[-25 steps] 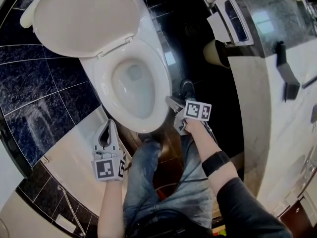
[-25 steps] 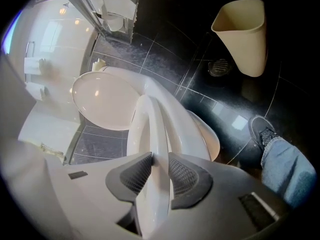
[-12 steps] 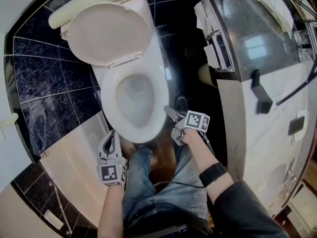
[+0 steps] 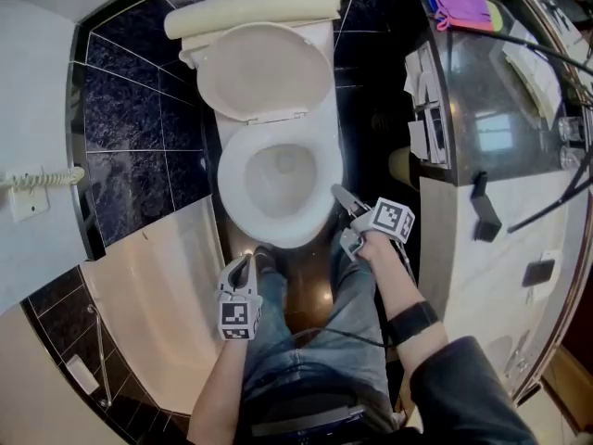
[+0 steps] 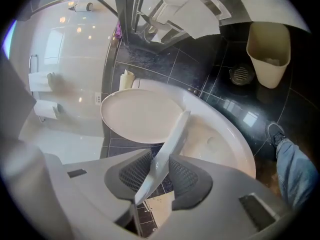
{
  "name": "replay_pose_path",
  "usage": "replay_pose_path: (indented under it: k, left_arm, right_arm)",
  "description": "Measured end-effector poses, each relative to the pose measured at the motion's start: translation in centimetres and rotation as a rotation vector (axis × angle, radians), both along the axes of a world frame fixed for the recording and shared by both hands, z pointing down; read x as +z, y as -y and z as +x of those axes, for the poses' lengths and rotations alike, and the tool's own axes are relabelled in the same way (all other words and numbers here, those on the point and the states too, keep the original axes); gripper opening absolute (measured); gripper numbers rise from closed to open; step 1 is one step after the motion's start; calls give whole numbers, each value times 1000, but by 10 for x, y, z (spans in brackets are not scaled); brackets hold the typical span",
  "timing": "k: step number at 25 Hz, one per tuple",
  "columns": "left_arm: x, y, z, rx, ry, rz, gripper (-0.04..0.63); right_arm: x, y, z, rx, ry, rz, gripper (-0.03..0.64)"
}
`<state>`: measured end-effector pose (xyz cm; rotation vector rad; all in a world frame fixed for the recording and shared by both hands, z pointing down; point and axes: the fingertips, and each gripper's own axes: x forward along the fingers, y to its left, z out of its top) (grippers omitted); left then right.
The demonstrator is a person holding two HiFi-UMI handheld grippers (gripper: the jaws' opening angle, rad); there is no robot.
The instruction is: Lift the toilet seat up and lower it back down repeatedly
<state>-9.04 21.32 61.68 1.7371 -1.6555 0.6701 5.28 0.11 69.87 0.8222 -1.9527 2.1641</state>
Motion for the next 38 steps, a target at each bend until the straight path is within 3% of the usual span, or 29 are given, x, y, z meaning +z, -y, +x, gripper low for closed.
replay_pose_path:
  k: [5, 8, 11, 17, 21, 22, 25, 31, 38]
  left_arm:
    - [5, 49, 11, -42, -59, 23, 0]
    - [0, 77, 8, -119, -77, 41, 0]
    - [-10, 92, -1, -189, -70, 67, 0]
    - [-36, 125, -12, -226, -69, 94, 0]
    - [-51, 148, -29, -261, -53, 135, 0]
    - [-56, 156, -34, -265, -46, 151, 0]
    - [-71, 186, -48, -243, -8, 189, 0]
    - [-90, 243, -73, -215, 34, 240, 0]
    - [-99, 297, -101, -210, 85, 285, 0]
  right_arm:
    - [-6, 5, -4, -23, -34, -32, 144]
    - [-12, 10, -5, -46, -44, -41, 144]
    - [-20, 19, -12, -46, -29, -58, 144]
    - [-36, 39, -21, -6, 1, -113, 146]
    - [-55, 55, -23, -29, -7, -80, 144]
    - [-63, 59, -24, -28, 10, -69, 77]
    - [-89, 66, -26, -82, 38, 12, 52]
    - [-128, 78, -18, -211, -84, 220, 5]
    - [-166, 99, -14, -357, -248, 545, 2]
